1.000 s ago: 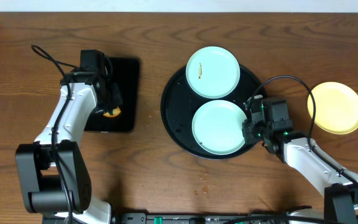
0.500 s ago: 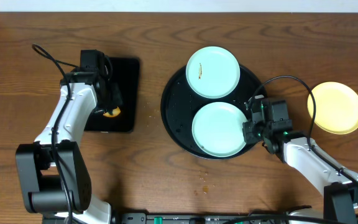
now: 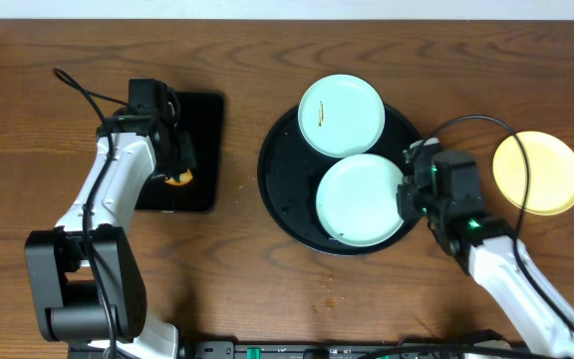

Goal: Clean dirty plates on tray and stack at the side

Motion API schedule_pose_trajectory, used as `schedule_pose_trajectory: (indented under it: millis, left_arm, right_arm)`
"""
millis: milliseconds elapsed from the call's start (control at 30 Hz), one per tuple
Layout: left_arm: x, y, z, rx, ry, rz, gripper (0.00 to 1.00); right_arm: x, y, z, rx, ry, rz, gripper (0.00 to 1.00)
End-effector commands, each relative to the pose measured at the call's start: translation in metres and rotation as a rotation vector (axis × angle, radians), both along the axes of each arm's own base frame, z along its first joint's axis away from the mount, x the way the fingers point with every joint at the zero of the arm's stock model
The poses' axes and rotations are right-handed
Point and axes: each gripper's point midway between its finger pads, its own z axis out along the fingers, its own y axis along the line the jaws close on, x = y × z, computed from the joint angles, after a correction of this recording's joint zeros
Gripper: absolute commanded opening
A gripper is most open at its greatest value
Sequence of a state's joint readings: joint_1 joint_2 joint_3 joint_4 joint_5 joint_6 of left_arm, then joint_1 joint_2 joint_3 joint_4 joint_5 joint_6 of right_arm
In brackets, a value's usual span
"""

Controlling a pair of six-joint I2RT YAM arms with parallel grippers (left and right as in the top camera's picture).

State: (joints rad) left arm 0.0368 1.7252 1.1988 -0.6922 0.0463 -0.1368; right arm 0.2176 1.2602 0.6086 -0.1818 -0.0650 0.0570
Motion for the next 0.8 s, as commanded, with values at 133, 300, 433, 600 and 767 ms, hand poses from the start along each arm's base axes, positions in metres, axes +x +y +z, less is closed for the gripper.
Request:
schedule_pose_trajectory:
  millis: [133, 300, 433, 600, 767]
  left_arm:
    - [-0.001, 0.001, 0.0, 0.005, 0.003, -0.011, 0.08]
    - [-0.002, 0.001, 0.0, 0.005, 0.004, -0.011, 0.08]
    - [-0.002, 0.001, 0.0, 0.005, 0.004, -0.011, 0.08]
    - [-0.002, 0.001, -0.001, 0.005, 0.006, -0.011, 0.08]
    - [-0.003, 0.001, -0.001, 0.005, 0.011, -0.011, 0.08]
  right_arm:
    - [0.007, -0.027, 0.074, -0.147, -0.25, -0.144, 0.01]
    - [0.001, -0.03, 0.098, -0.234, -0.342, -0.208, 0.01]
    - [-0.003, -0.02, 0.1, -0.303, -0.366, -0.186, 0.01]
    - [-0.003, -0.011, 0.086, -0.26, -0.316, -0.169, 0.28]
    - [-0.001, 0.005, 0.048, -0.085, -0.153, -0.001, 0.48]
